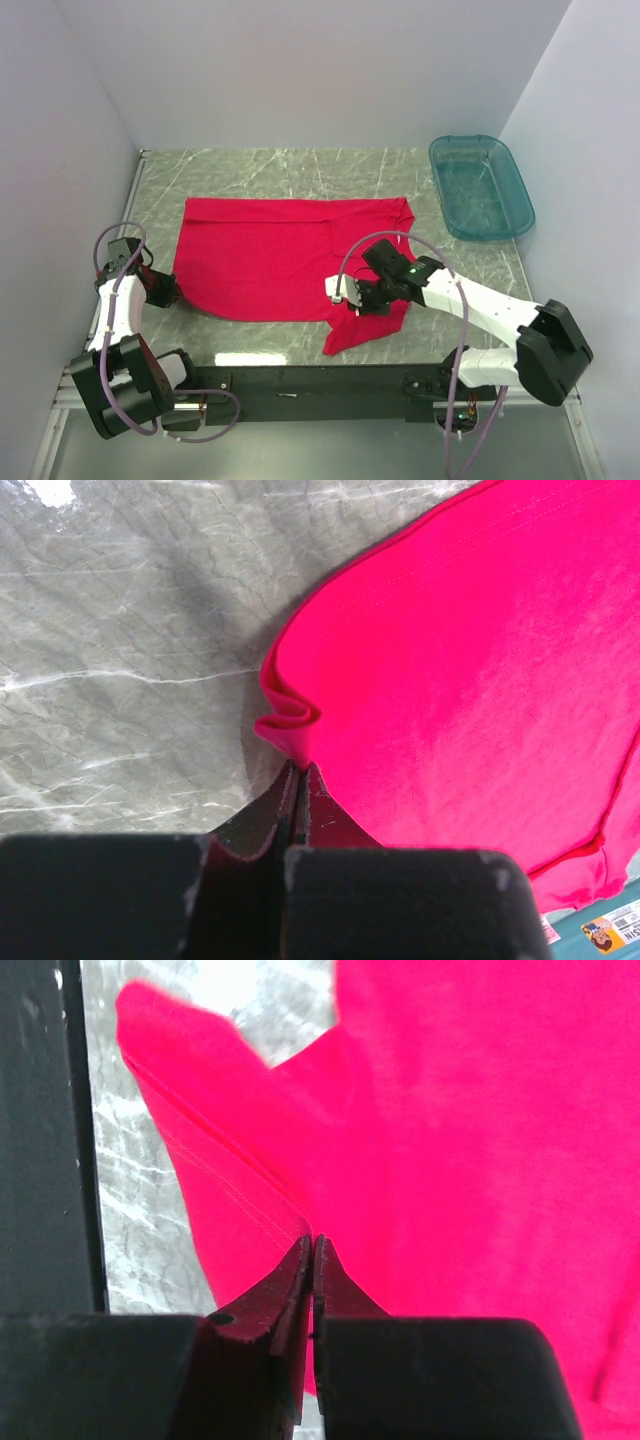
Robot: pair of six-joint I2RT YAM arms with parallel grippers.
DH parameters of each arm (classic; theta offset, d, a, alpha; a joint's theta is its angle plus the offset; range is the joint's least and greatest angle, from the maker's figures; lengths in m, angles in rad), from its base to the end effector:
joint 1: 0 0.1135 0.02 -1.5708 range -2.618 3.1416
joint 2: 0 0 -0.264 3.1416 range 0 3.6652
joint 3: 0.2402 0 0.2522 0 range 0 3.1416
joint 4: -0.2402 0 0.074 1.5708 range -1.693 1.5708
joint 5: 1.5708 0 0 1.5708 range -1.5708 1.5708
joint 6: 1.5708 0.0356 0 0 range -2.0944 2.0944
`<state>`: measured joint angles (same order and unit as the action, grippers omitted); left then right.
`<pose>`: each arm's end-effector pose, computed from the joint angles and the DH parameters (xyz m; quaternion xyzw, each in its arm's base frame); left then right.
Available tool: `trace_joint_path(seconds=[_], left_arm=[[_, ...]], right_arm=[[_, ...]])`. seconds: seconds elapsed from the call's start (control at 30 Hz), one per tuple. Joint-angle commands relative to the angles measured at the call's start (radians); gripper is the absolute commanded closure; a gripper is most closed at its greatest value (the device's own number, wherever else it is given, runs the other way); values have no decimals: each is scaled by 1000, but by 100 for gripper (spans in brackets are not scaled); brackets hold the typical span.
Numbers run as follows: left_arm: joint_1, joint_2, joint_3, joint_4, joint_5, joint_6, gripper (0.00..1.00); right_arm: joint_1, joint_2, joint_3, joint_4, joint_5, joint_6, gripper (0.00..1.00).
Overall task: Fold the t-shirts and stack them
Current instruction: Fold the tshirt
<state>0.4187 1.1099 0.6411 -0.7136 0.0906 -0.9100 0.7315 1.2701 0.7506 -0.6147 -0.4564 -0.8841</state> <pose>0.1746 0.0742 0.1915 -0.5975 0.7771 -0.0900 0.1762 0.1600 0.1647 0.2001 -0.7212 0.6218 0.2041 0.2272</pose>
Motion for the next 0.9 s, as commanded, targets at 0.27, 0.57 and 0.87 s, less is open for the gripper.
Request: trace_joint_path(seconds=[0.27, 0.57, 0.87], left_arm=[[11, -9, 0, 17, 23, 23, 100], [25, 8, -1, 43, 40, 10, 100], [26, 79, 38, 91, 66, -17, 100]], right_arm=[[-26, -3, 27, 41, 24, 43, 100], [-211, -78, 157, -52, 79, 64, 100], [-401, -233, 121, 66, 56, 174, 100]])
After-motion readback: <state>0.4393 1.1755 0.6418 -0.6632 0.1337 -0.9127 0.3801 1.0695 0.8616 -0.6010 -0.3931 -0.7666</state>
